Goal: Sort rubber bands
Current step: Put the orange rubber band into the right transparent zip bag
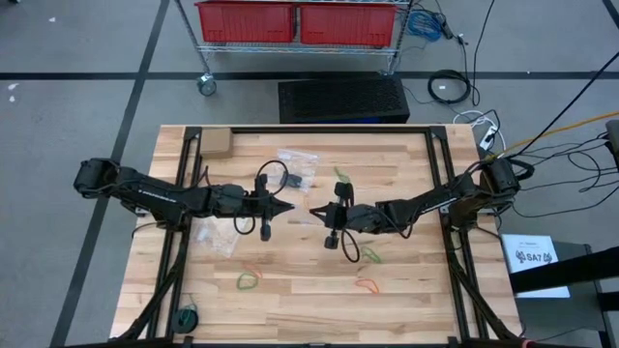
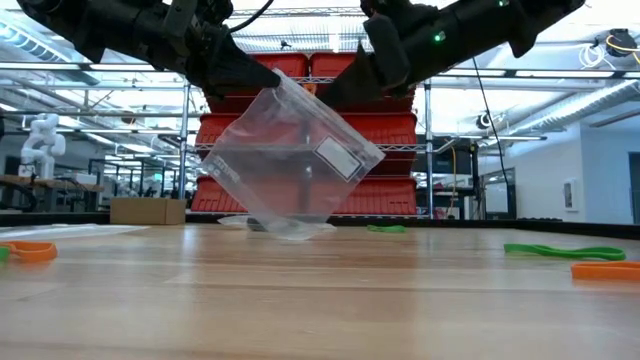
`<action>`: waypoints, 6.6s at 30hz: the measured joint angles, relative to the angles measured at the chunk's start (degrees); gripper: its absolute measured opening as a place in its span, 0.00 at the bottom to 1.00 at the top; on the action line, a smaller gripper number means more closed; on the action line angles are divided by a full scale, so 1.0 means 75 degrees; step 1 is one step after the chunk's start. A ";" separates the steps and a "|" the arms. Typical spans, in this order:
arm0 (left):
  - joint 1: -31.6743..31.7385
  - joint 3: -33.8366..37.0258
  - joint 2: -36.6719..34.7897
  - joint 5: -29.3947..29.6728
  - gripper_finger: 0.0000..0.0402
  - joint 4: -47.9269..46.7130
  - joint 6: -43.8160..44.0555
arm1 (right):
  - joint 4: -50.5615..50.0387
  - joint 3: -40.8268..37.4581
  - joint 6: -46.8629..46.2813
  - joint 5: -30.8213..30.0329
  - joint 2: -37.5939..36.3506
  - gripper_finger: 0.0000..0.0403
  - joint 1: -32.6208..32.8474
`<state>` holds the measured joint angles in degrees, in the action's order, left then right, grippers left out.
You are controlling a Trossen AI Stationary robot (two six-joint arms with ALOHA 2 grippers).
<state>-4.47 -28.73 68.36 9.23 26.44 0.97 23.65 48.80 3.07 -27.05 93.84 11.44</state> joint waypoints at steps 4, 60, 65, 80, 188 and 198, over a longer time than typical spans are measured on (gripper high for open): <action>0.0000 0.0000 0.0000 0.0001 0.00 0.0003 -0.0003 | -0.0004 0.0000 -0.0269 0.0003 0.0000 0.00 0.0174; 0.0000 -0.0003 0.0000 0.0006 0.00 0.0181 0.0029 | -0.0597 0.0617 -0.4330 0.1519 0.0449 0.00 -0.0632; 0.0000 -0.0003 0.0000 0.0006 0.00 0.0181 0.0029 | -0.0654 0.0860 -0.4365 0.1623 0.0455 0.00 -0.0674; -0.0009 -0.0003 -0.0003 0.0003 0.00 0.0095 0.0029 | -0.1087 0.1090 -0.4850 0.2623 0.0455 0.00 -0.0741; -0.0108 -0.0111 0.0772 0.0187 0.00 0.1096 0.0435 | -0.3403 0.1084 -0.2816 0.0444 -0.0673 0.00 -0.0055; -0.0108 -0.0114 0.0772 0.0189 0.00 0.1099 0.0435 | -0.2838 0.1081 -0.2912 0.0434 -0.0106 0.00 -0.0117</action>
<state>-5.28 -29.58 74.15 10.66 34.68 4.23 2.36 56.90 -18.77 -23.79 93.05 10.56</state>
